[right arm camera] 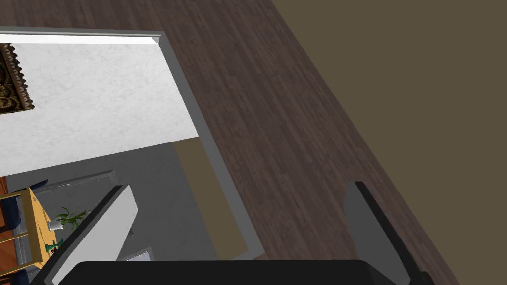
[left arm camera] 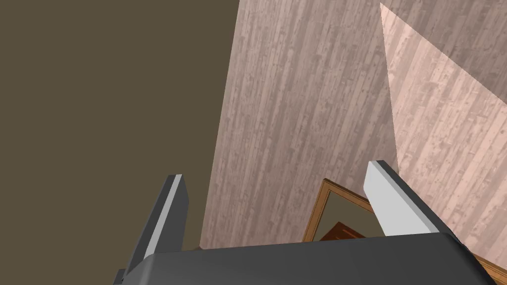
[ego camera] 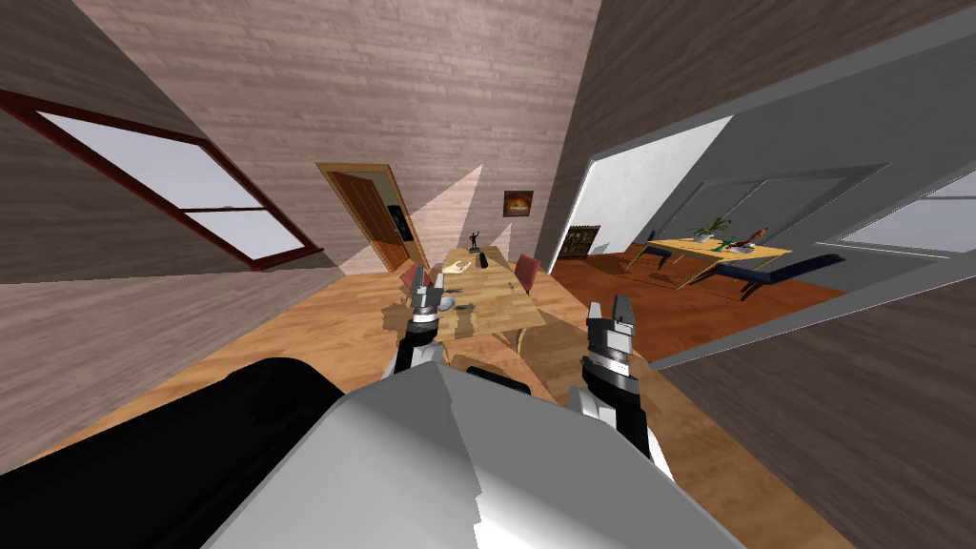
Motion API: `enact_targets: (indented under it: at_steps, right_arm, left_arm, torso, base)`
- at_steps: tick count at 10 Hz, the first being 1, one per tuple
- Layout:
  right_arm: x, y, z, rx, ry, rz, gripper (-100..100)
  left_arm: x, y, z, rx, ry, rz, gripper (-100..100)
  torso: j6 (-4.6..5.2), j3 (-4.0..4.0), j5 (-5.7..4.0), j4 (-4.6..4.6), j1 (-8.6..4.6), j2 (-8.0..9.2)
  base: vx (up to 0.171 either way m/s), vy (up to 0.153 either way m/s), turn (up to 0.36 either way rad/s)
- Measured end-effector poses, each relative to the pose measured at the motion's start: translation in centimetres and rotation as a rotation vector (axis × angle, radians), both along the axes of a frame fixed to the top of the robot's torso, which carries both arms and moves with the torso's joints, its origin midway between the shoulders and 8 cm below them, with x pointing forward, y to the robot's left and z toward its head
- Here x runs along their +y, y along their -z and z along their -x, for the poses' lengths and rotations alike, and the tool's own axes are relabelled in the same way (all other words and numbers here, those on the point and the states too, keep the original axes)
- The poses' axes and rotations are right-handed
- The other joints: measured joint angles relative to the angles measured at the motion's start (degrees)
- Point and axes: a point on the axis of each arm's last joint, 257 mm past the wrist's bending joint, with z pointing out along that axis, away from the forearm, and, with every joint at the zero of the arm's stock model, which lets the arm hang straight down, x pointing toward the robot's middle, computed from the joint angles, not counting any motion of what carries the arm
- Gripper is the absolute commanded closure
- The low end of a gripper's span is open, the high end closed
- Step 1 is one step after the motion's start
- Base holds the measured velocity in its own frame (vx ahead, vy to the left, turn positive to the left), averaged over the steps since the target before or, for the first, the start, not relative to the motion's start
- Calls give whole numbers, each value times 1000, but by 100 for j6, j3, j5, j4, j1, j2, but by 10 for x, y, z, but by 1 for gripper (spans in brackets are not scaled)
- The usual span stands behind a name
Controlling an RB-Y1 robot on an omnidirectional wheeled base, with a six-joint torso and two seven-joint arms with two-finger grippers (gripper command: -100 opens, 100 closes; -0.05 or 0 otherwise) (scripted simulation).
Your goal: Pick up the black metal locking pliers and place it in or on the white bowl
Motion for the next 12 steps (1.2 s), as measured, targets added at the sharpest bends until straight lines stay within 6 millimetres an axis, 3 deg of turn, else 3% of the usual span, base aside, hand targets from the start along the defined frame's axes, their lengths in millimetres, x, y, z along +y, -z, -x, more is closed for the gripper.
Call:
enact_targets:
  at_steps: [5,12]
  right_arm:
    - [0,0,0,0,0,0,0]
    - [0,0,0,0,0,0,0]
  left_arm:
    - [4,31,-28,114,15,-62,-100]
    - [52,102,-81,346,-43,-59,-100]
  torso:
    - [1,-2,-1,-1,-4,-4]
    - [0,-4,-1,-1,-6,-6]
  base:
    - [5,-11,-46]
    - [8,-16,-70]
